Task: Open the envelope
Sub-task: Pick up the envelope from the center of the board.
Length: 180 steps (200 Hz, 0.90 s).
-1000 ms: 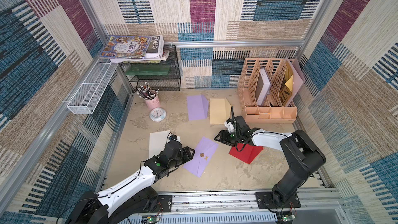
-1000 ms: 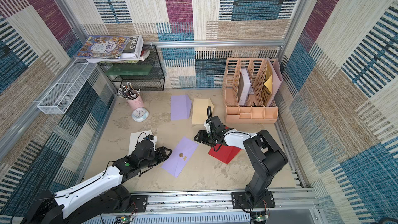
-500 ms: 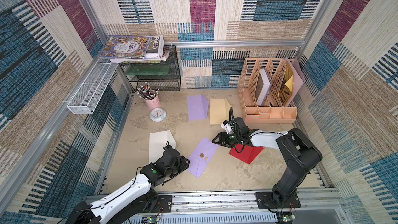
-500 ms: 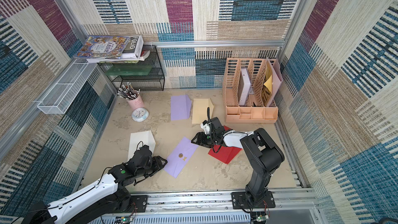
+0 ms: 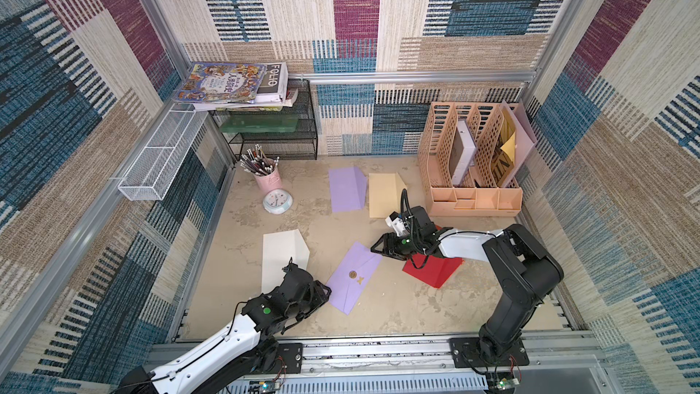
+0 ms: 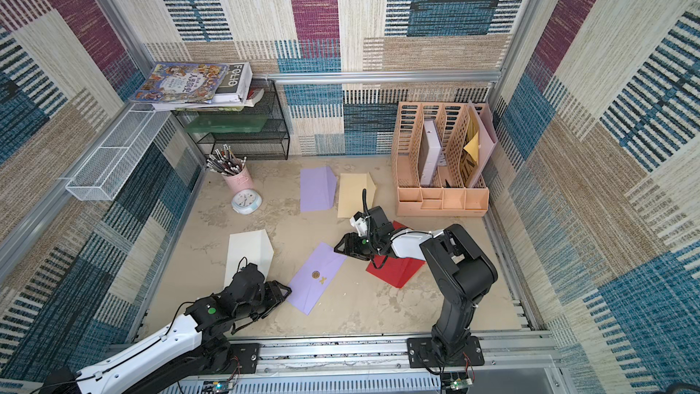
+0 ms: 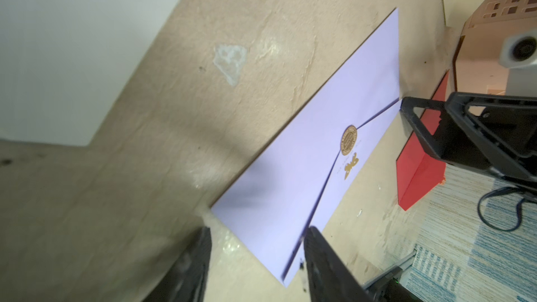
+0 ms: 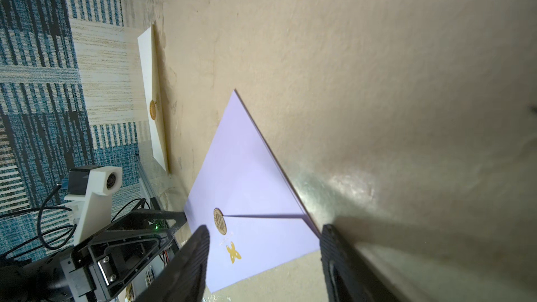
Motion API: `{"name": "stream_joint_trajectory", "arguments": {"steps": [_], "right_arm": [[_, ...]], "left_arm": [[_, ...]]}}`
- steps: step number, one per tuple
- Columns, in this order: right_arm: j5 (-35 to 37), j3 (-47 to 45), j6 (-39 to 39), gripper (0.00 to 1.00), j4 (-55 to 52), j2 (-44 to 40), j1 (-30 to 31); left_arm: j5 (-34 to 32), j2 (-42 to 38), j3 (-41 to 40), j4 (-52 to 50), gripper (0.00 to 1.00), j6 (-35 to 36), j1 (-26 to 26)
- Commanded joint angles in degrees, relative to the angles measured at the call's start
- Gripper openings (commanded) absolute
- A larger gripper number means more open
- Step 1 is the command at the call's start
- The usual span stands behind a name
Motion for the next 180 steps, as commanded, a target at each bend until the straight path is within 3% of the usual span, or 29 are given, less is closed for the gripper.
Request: {"name": "stream_joint_trajectory", "arguments": {"steps": [1,73,111,148,180], "right_arm": [[2.6,-0.8,-0.2,0.64,-6.5,0.8,0.2],[1.1,-0.6,0.7,0.64,-4.9,2.7,1.7],[1.3,-1.0,1.1,0.64,-4.7,2.7,1.8],[1.7,-1.2,1.1,0.63,-5.0,2.2,1.8],[1.6,-1.2,1.0,0.63,-5.1,2.2,1.7]], "left_arm": [[-0.4,-0.2,-2.1,-2.2,0.55,-2.1,0.0],[-2.5,-9.9,-4.6,-2.1,0.57,-3.3,-0.1],[-2.1,-14.5,-2.5,-12.0,0.57,-3.9,-0.1],[-2.6,-13.8,-3.2,-13.0,0.57,-5.1,-0.1],[-2.3,-10.2,-6.4,-7.5,0.57,-6.6,-0.1]]}}
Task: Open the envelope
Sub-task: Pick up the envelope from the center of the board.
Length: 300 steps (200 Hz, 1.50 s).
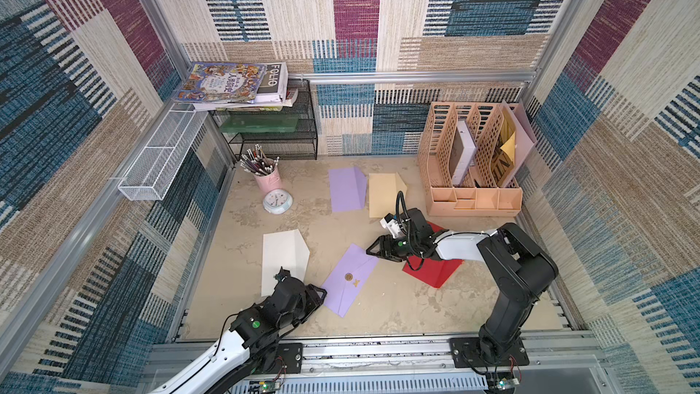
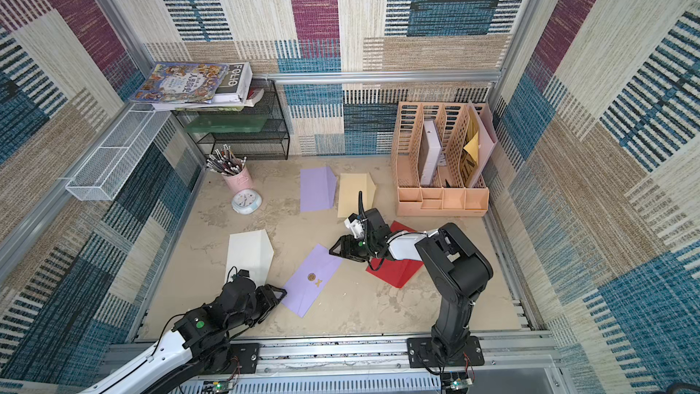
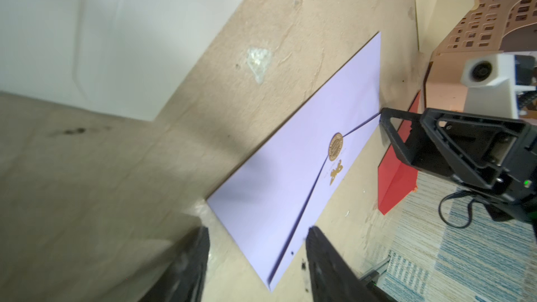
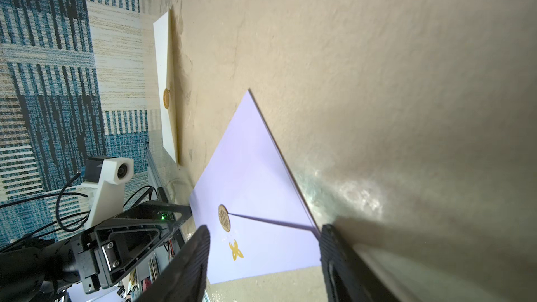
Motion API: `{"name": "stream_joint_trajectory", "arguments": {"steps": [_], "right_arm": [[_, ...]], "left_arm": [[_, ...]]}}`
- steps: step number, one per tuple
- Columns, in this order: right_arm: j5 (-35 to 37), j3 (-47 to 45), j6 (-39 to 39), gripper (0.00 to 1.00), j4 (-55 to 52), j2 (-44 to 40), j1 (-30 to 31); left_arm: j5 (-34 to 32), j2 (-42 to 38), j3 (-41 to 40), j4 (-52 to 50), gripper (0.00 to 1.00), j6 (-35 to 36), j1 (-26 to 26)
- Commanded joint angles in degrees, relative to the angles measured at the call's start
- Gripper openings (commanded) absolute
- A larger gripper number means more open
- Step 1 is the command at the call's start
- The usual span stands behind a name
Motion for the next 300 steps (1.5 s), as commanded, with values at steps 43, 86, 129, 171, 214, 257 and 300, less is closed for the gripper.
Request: {"name": "stream_joint_trajectory", "arguments": {"steps": [43,86,129,171,214,257,300], "right_arm": [[3.5,-0.9,0.5,0.64,-9.3,0.7,0.1],[3.1,-0.9,1.0,0.64,-8.6,1.1,0.6],[2.8,-0.8,1.4,0.63,-8.4,1.3,1.4],[3.8,-0.9,1.2,0.63,-9.0,0.4,0.9],[6.9,0.4,-0.6,0.63,-12.6,-2.1,0.5],[6.9,1.5,-2.8,0.63,-14.5,-1.5,0.1],[3.9,3.3,-3.1,0.63,-14.4,1.7,1.9]], "left_arm": [[-1.7,0.2,-2.0,-4.0,0.57,-1.3,0.0],[-3.1,-6.5,-2.9,-5.2,0.58,-2.0,0.0],[-3.9,-8.8,-2.9,-7.4,0.59,-2.2,0.0],[-4.2,-7.6,1.0,-14.7,0.58,-0.3,0.0],[-3.4,-4.3,1.2,-15.4,0.58,0.3,0.0],[-3.0,-1.3,-0.4,-11.2,0.58,-0.3,0.0],[-3.4,-0.2,0.1,-10.6,0.58,0.2,0.0]]}}
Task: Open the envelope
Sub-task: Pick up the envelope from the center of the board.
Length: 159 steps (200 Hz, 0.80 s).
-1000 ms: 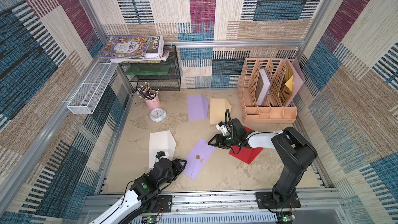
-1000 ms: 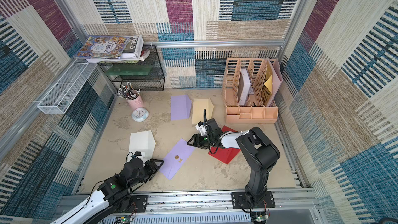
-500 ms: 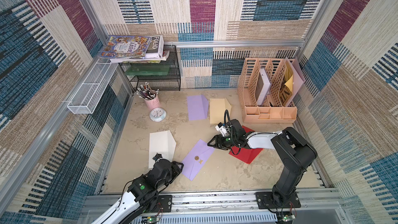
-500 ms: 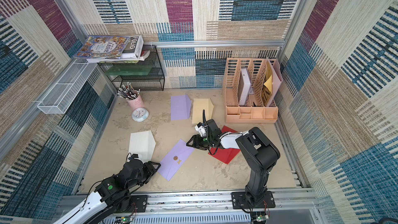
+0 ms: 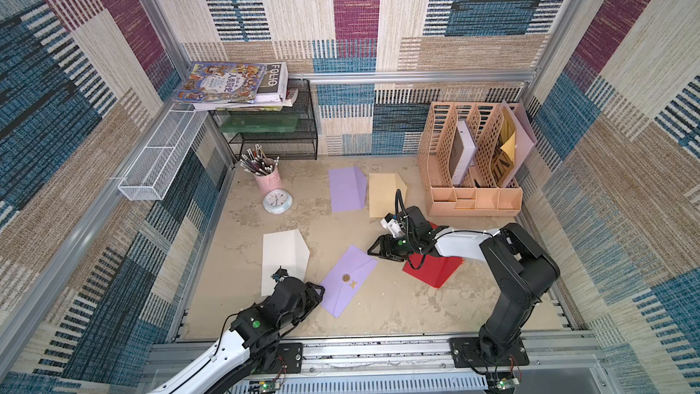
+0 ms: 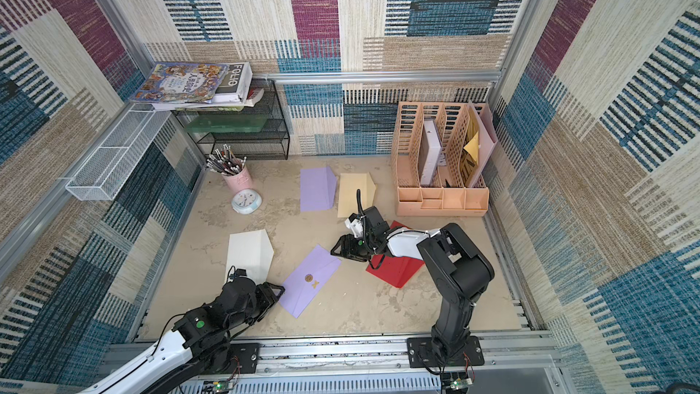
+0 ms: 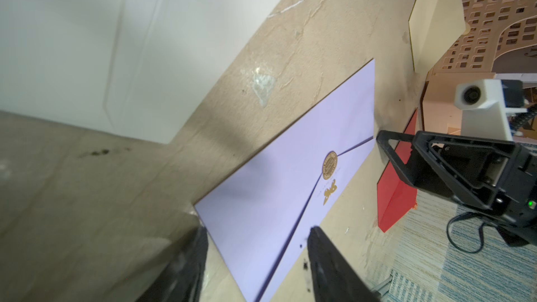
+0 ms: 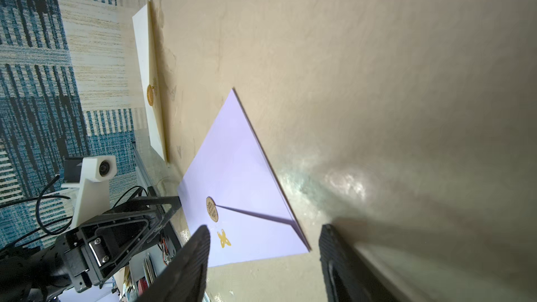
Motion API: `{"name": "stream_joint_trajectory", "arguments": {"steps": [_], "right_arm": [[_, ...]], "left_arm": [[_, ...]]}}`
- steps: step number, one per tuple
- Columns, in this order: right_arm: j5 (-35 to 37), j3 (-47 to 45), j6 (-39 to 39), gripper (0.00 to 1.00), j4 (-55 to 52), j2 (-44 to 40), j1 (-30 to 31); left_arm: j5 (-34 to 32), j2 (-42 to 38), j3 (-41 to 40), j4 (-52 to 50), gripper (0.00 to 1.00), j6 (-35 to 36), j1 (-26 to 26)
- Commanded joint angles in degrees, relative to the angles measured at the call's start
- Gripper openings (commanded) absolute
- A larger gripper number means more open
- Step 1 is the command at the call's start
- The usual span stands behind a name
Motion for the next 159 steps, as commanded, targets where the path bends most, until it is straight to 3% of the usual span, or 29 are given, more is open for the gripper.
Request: {"name": "stream_joint_trajectory", "arguments": {"steps": [1,124,159], "right_arm": [[2.5,0.0,-1.0,0.63,-7.2,1.5,1.4],[-1.7,-1.5,1.5,0.63,-3.7,1.9,4.1],[-5.8,-3.3,3.7,0.63,1.5,2.0,4.2]], "left_arm": [[0.0,0.5,-0.9,-7.8,0.59,0.4,0.0],[-1.2,1.4,-2.4,-0.8,0.60,0.7,0.0],[-1.4,1.0,-2.4,-0.4,0.61,0.8,0.0]]}}
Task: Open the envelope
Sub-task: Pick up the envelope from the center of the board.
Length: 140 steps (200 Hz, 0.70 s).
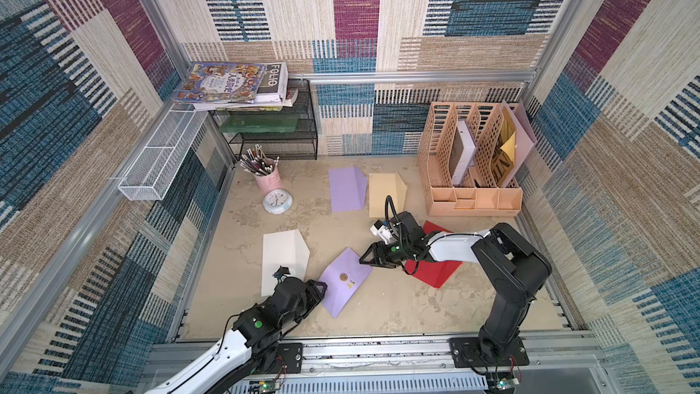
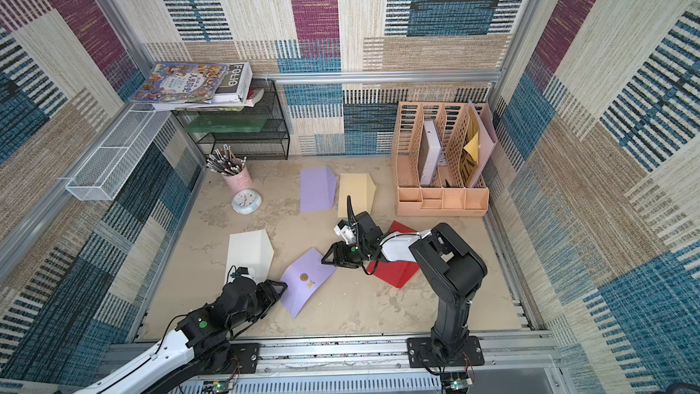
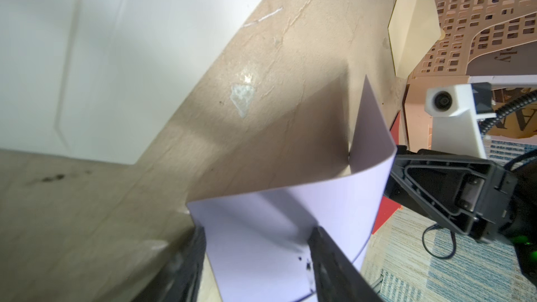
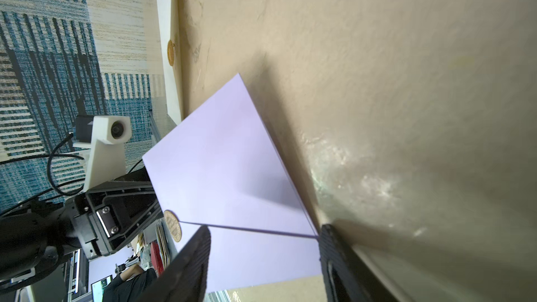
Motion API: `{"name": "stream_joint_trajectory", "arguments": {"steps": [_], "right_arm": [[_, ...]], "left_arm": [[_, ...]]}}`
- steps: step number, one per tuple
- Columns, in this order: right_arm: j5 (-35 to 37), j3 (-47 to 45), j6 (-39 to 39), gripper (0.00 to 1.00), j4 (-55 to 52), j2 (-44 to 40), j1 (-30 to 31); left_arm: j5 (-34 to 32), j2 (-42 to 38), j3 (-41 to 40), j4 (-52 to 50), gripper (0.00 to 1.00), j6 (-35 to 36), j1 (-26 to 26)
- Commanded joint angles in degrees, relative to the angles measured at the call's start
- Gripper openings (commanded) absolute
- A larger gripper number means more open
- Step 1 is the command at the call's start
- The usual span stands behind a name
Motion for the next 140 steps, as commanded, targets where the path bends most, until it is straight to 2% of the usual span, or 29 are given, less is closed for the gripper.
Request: {"name": "stream_joint_trajectory", "arguments": {"steps": [1,106,140], "right_arm": [[-0.4,-1.6,2.2,0.63,-3.4,0.7,0.3],[-10.9,-7.1,9.5,0.67,13.1,-0.7,0.5],[-11.7,-7.2,9.6,0.67,13.3,-0.3,1.3]], "left_arm": [[-0.9,0.1,-0.5,-6.9,0.61,0.7,0.0],[-1.1,0.5,-0.8,-6.0,0.61,0.7,0.0],[-1.7,0.4,-0.8,-5.2,0.61,0.8,0.0]]}}
